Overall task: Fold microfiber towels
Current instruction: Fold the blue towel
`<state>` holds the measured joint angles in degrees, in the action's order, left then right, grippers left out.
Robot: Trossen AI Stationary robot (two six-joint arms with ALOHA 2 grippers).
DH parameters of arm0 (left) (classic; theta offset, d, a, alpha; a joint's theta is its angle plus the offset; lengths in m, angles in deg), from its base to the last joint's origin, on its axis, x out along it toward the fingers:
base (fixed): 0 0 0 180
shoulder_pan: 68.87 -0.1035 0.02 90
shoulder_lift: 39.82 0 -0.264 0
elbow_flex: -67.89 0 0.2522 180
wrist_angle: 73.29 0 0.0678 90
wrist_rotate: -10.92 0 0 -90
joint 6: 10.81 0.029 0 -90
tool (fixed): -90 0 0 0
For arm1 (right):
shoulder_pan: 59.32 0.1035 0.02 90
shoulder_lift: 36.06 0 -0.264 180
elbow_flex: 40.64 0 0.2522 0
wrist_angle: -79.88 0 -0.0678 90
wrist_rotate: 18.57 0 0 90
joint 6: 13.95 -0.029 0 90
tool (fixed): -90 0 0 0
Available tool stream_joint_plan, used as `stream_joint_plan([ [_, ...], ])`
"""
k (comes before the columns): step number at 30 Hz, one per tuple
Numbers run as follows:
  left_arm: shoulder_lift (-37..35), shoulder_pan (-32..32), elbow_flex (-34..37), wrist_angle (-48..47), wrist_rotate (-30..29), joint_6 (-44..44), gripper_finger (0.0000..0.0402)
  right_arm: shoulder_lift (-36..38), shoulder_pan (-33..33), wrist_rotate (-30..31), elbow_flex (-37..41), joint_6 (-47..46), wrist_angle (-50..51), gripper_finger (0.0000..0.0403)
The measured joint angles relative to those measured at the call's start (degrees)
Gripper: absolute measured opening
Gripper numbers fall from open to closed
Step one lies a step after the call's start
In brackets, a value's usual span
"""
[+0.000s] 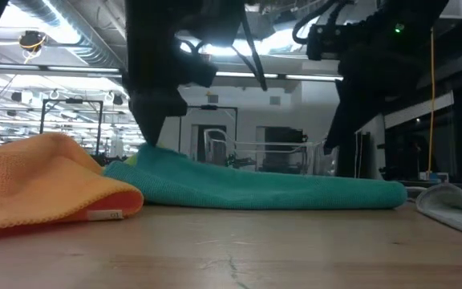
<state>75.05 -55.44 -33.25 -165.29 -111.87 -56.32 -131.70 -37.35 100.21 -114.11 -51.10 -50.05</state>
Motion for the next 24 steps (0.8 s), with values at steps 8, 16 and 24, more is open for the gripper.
stream_joint_plan([
  [8, 0.0, 0.3, -1.6, -0.2, -6.1, 2.4, 0.0157, 0.0, 0.0, 0.1, 0.0, -0.1, -0.3, 0.0136],
  [16, 0.0, 1.1, -2.9, -7.8, -10.5, 4.4, 0.0157, 0.0, -0.1, 4.2, 0.0, -0.2, -2.4, 0.0136],
  [24, 0.0, 1.3, -2.9, -9.2, -14.7, 5.3, 0.0157, 0.0, -0.1, 4.2, 0.1, -9.1, -4.8, 0.0136],
])
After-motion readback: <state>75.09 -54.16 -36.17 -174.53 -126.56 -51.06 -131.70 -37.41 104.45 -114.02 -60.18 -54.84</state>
